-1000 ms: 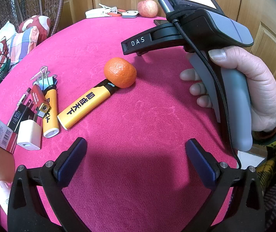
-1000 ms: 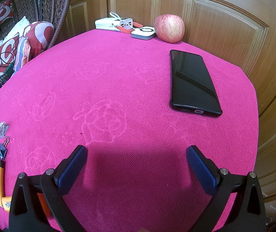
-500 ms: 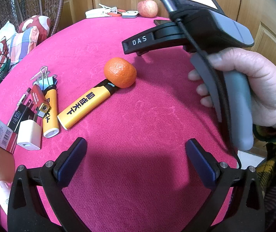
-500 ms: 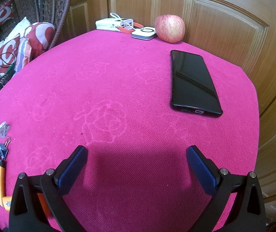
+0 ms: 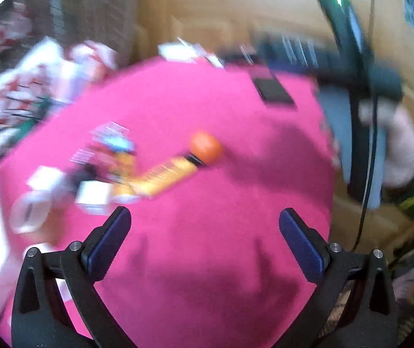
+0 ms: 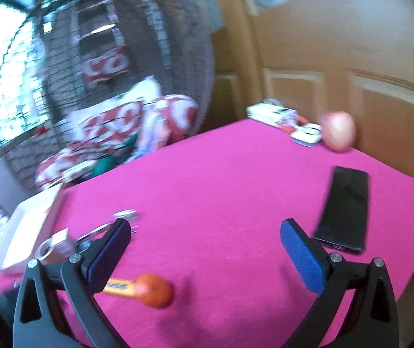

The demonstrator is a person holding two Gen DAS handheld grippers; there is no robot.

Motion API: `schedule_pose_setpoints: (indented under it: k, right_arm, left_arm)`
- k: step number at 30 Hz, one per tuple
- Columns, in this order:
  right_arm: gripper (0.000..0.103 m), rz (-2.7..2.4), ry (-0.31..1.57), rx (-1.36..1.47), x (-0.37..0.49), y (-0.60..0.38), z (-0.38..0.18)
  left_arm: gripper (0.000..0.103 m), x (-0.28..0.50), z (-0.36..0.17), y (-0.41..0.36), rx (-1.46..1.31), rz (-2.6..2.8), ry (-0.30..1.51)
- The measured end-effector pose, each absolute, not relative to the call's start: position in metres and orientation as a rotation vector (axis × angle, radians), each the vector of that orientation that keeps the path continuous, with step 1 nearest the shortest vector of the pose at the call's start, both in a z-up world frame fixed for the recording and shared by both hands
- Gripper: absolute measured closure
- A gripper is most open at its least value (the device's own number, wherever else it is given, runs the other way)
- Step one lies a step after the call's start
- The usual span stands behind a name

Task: Organize rigid objects
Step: 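Grasp the amber dropper bottle with the left tool while the right tool grasps a mandarin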

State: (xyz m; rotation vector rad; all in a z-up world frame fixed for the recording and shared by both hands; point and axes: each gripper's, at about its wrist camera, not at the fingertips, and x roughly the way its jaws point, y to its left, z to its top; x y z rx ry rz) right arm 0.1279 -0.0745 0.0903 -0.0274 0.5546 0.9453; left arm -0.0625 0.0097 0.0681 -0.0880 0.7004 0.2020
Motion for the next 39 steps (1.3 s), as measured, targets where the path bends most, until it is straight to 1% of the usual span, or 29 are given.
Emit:
schedule_pose_setpoints:
  k: [2, 5, 7, 8, 12, 16, 27, 28, 29, 31, 36, 37, 38, 39]
  right_arm:
    - [0.0, 0.987, 0.561, -0.058, 0.122, -0.066, 0.087]
    - [0.0, 0.998, 0.623, -0.121, 0.123, -0.049, 0.071]
    - [0.0, 1.023, 0.695, -0.124, 0.125, -0.04, 0.057]
    - [0.0, 1.038, 0.731, -0.117, 0.124, -0.036, 0.051]
    - [0.0, 1.056, 0.796, -0.136, 0.116, -0.03, 0.039]
    - [0.0, 1.033, 0.792, -0.197, 0.11, -0.026, 0.037]
    - [0.001, 1.045, 0.799, -0.22, 0.108, -0.018, 0.031]
    - [0.001, 1.049, 0.801, -0.216, 0.108, -0.018, 0.031]
    - [0.001, 1.054, 0.803, -0.213, 0.108, -0.019, 0.031]
    - [0.009, 1.058, 0.805, -0.211, 0.108, -0.02, 0.031]
    - [0.009, 1.068, 0.824, -0.201, 0.109, -0.021, 0.027]
    - [0.01, 1.073, 0.829, -0.2, 0.109, -0.021, 0.026]
    - [0.012, 1.077, 0.833, -0.2, 0.11, -0.02, 0.025]
    - [0.016, 1.082, 0.84, -0.202, 0.109, -0.019, 0.024]
  left_arm:
    - [0.0, -0.094, 0.087, 0.032, -0.144, 0.341, 0.637]
    - [0.0, -0.138, 0.09, 0.072, -0.263, 0.613, 0.608]
    - [0.0, -0.166, 0.078, 0.099, -0.348, 0.785, 0.61]
    - [0.0, -0.181, 0.065, 0.115, -0.408, 0.878, 0.642]
    - [0.0, -0.213, 0.03, 0.138, -0.6, 0.966, 0.683]
    - [0.0, -0.217, 0.019, 0.145, -0.674, 0.944, 0.681]
    - [0.0, -0.203, 0.012, 0.142, -0.64, 0.962, 0.724]
    - [0.001, -0.204, 0.012, 0.143, -0.649, 0.959, 0.717]
    - [0.003, -0.205, 0.012, 0.144, -0.654, 0.958, 0.709]
    - [0.006, -0.207, 0.012, 0.145, -0.66, 0.96, 0.699]
    - [0.006, -0.212, 0.011, 0.145, -0.668, 0.968, 0.688]
    - [0.006, -0.212, 0.01, 0.146, -0.669, 0.971, 0.691]
    - [0.009, -0.212, 0.009, 0.146, -0.667, 0.97, 0.697]
    - [0.011, -0.211, 0.008, 0.146, -0.658, 0.975, 0.701]
